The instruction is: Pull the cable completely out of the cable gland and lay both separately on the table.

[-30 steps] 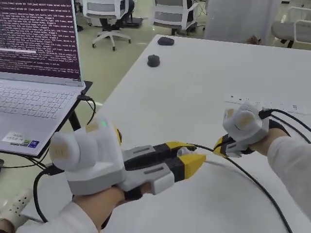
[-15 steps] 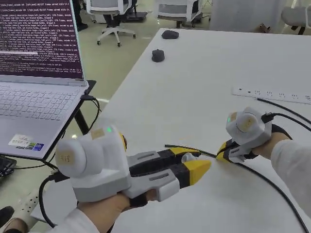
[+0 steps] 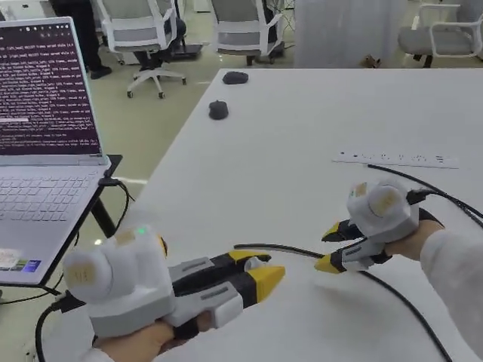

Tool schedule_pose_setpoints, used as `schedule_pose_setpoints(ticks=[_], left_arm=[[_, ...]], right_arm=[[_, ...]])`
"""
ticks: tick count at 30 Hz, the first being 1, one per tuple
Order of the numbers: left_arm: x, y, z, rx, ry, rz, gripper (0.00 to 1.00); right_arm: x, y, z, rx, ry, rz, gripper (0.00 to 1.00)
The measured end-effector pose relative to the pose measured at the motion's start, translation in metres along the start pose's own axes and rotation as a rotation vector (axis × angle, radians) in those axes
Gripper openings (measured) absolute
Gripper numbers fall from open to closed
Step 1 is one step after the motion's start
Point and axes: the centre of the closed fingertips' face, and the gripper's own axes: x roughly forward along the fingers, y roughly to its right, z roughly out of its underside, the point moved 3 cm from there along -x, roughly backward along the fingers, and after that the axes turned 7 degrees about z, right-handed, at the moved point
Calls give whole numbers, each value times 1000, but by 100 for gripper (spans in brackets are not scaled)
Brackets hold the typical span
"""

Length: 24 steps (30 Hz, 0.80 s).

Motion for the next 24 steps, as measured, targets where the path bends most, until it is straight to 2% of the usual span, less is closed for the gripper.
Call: schedule_pose_setpoints(ticks=[3,6,7,9,11,12,14,18,20,23,24], left_arm=[[15,-6,4,35,-29,36,18],[35,-11,20,70,-111,71,18],[40,-13,22,80,-115,74,18],[51,-16,31,89,-135,84,18],[61,-21,39,99,-133,92,18],[65,-24,43,105,-135,91,18],[73,-31,55,137,-169,88,18],[87,-44,81,165,-226,65,18],[89,-56,92,250,-269,3,18],[93,-59,101,227,-285,-1,18],[92,-65,105,286,-330,-21,18]], right_arm=[[-22,-9,1,11,35,10,35],[-45,-20,11,3,32,29,39],[-50,-23,14,0,31,32,39],[-63,-33,21,-7,22,34,39],[-76,-40,34,-44,-31,46,40],[-82,-43,40,-62,-51,54,40],[-95,-54,46,-58,-51,60,42],[-118,-69,58,26,-31,76,44],[-128,-79,63,68,-7,91,44],[-145,-93,71,110,10,121,44],[-149,-96,74,113,11,124,44]])
